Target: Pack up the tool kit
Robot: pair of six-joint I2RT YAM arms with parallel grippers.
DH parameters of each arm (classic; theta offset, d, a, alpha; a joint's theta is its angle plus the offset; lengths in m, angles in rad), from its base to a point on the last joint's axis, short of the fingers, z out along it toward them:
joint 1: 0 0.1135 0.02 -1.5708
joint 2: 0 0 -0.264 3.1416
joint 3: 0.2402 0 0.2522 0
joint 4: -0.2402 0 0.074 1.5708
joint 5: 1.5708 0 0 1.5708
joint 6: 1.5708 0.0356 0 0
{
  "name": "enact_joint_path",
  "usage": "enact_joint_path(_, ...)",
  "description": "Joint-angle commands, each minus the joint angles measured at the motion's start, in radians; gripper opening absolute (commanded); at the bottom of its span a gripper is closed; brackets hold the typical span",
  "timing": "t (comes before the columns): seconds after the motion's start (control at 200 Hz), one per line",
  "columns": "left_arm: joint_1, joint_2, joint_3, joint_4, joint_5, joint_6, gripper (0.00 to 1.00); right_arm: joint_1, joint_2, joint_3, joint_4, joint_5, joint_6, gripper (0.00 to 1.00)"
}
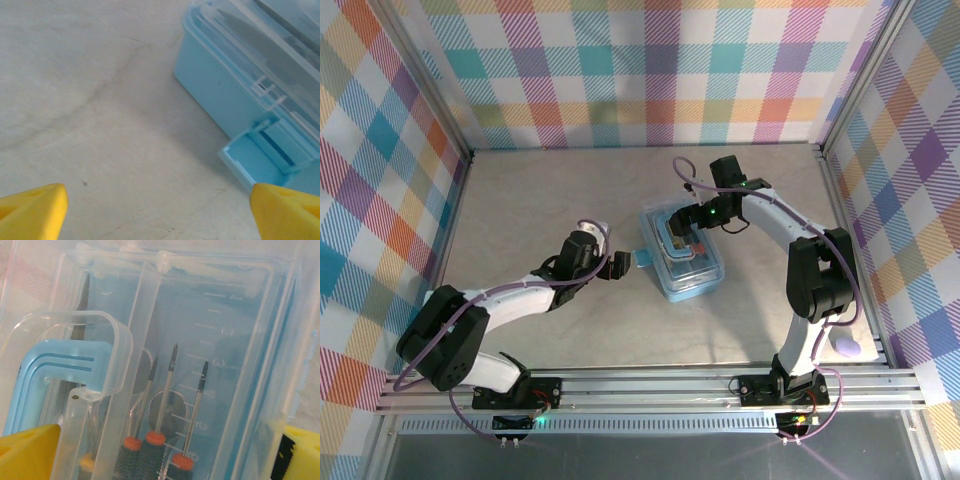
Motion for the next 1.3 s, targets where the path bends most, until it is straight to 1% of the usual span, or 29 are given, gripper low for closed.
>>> enact_joint_path(0.0,0.013,0.031,0.002,0.026,0.185,-0.08,0.89,0.02,0.026,-0.035,-0.131,-0.086,0.011,0.99)
enact_joint_path(0.08,0.021,0.074,0.016,0.052,0.235,-0.104,0.8,0.02,0.026,-0.033,-0.133,-0.087,0.011,0.99)
enact_joint_path(0.125,0.024,0.097,0.02,0.063,0.247,-0.106,0.73,0.02,0.026,-0.033,-0.133,-0.087,0.011,0.99)
enact_joint_path(0.17,0.024,0.112,0.021,0.072,0.25,-0.104,0.72,0.021,0.026,-0.033,-0.136,-0.087,0.011,0.99)
enact_joint_path(0.19,0.024,0.116,0.02,0.078,0.251,-0.1,0.73,0.02,0.025,-0.033,-0.135,-0.087,0.011,0.99)
enact_joint_path(0.285,0.024,0.122,0.005,0.098,0.247,-0.068,0.82,0.02,0.024,-0.035,-0.136,-0.086,0.011,0.99)
enact_joint_path(0.37,0.024,0.122,0.006,0.063,0.208,-0.038,0.85,0.02,0.024,-0.037,-0.136,-0.086,0.011,0.99)
enact_joint_path(0.45,0.024,0.14,0.03,0.002,0.174,-0.013,0.84,0.021,0.024,-0.035,-0.136,-0.086,0.011,0.99)
enact_joint_path(0.6,0.024,0.171,0.05,-0.039,0.109,0.004,0.79,0.021,0.026,-0.029,-0.142,-0.084,0.011,0.99)
enact_joint_path(0.715,0.018,0.163,0.045,-0.044,0.054,0.054,0.83,0.021,0.029,-0.024,-0.145,-0.082,0.011,0.99)
enact_joint_path(0.84,0.009,0.154,0.064,-0.089,-0.005,0.118,0.87,0.021,0.031,-0.022,-0.148,-0.079,0.01,0.99)
enact_joint_path(0.955,0.009,0.184,0.104,-0.128,-0.022,0.148,0.88,0.02,0.034,-0.019,-0.148,-0.078,0.011,0.99)
enact_joint_path(1.11,0.006,0.241,0.151,-0.159,-0.048,0.156,0.88,0.021,0.034,-0.019,-0.148,-0.073,0.011,0.99)
enact_joint_path(1.295,-0.02,0.279,0.184,-0.183,-0.11,0.173,0.9,0.021,0.032,-0.019,-0.153,-0.068,0.008,0.99)
